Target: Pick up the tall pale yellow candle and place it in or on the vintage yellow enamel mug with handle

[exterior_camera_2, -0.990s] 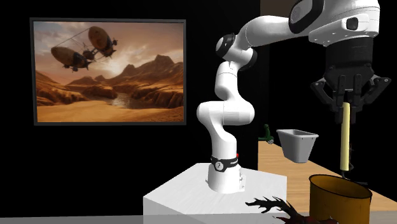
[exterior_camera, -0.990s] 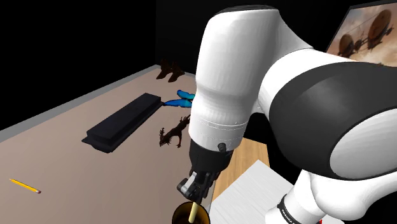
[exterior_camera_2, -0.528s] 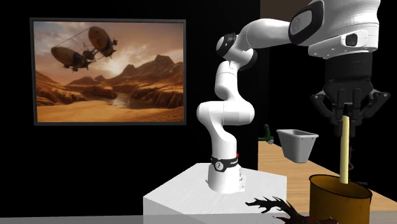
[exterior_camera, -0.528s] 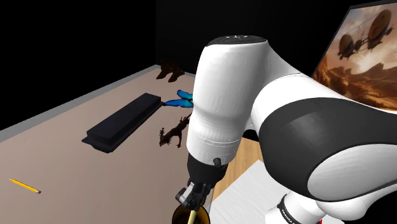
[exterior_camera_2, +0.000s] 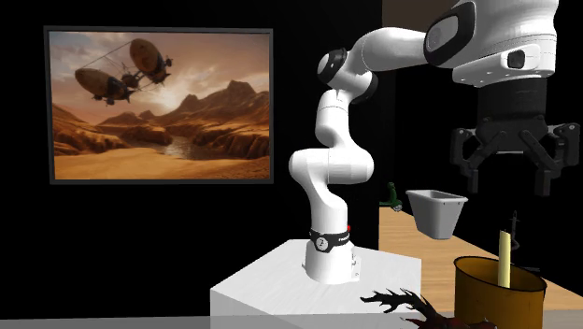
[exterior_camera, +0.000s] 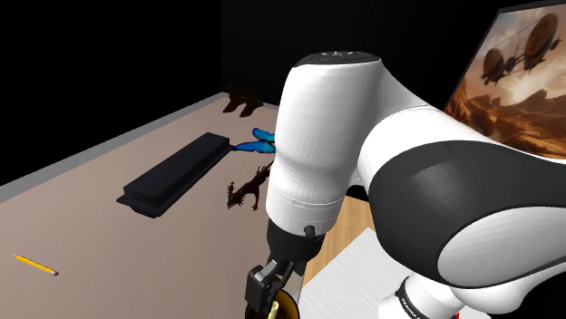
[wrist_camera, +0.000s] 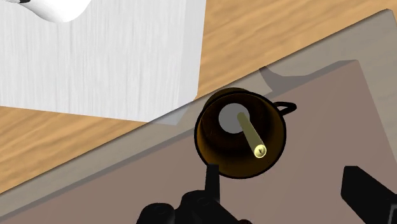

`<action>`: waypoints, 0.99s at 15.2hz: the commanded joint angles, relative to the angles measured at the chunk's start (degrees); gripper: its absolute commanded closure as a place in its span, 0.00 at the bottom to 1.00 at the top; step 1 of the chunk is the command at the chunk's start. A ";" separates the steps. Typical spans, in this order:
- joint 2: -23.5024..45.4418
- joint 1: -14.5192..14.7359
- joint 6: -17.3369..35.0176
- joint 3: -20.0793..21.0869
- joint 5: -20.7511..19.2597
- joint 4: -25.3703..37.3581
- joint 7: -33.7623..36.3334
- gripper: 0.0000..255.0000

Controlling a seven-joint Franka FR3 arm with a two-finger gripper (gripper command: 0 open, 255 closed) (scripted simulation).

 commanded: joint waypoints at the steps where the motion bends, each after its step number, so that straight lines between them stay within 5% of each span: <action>1: 0.00 0.00 0.00 0.00 0.00 0.00 0.00 0.00; 7: -0.85 -0.42 -7.31 -2.31 -1.42 6.37 0.30 0.00; 15: -0.84 -0.41 -7.31 -2.31 -1.43 6.37 0.30 0.00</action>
